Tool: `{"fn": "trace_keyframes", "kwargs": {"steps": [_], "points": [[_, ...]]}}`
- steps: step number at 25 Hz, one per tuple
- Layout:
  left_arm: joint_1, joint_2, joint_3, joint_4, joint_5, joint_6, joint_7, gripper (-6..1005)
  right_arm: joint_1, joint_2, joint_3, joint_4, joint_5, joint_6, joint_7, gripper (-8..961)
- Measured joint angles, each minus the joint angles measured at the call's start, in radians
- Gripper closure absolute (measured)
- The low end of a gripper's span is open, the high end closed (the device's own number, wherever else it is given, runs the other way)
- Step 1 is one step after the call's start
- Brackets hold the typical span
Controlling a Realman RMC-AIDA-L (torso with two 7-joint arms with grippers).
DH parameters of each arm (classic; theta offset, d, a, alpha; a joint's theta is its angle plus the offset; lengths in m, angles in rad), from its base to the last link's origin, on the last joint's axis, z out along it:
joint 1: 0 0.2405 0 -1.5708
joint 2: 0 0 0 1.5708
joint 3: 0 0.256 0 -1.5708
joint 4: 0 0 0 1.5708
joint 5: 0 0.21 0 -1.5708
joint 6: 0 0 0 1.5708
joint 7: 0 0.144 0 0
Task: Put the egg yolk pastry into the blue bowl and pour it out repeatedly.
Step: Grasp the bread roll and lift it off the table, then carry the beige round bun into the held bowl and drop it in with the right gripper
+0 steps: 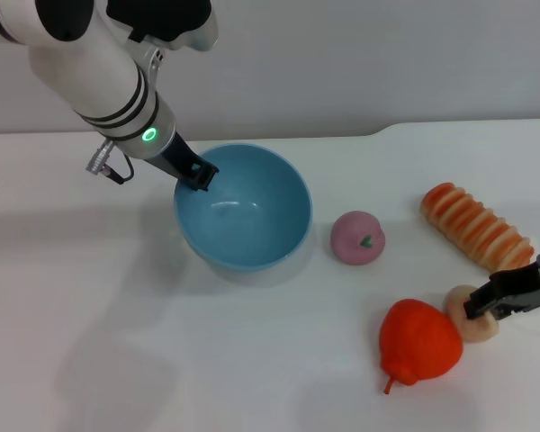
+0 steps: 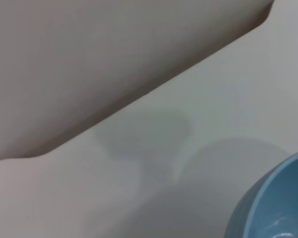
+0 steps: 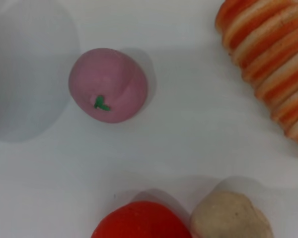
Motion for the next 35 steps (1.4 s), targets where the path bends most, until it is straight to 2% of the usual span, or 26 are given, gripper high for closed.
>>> {"fn": "trace_keyframes", "kwargs": {"steps": [17, 21, 26, 30, 35], "points": [[0.008, 0.000, 0.000, 0.000, -0.001, 0.009, 0.000, 999, -0.012, 0.017, 0.005, -0.053, -0.031, 0.014, -0.044, 911], [0.009, 0.000, 0.000, 0.000, -0.002, 0.009, 0.002, 999, -0.015, 0.019, 0.005, -0.109, 0.005, 0.001, -0.058, 940], [0.009, 0.000, 0.000, 0.000, -0.002, 0.008, 0.005, 1000, -0.001, 0.020, -0.001, -0.233, 0.134, -0.067, -0.108, 946], [0.009, 0.000, 0.000, 0.000, -0.001, 0.003, 0.006, 999, 0.040, 0.030, -0.005, -0.305, 0.165, -0.081, -0.110, 947], [0.005, -0.005, 0.007, -0.002, -0.010, -0.019, 0.000, 999, 0.100, 0.042, -0.022, -0.314, 0.192, -0.081, -0.119, 949]]}}
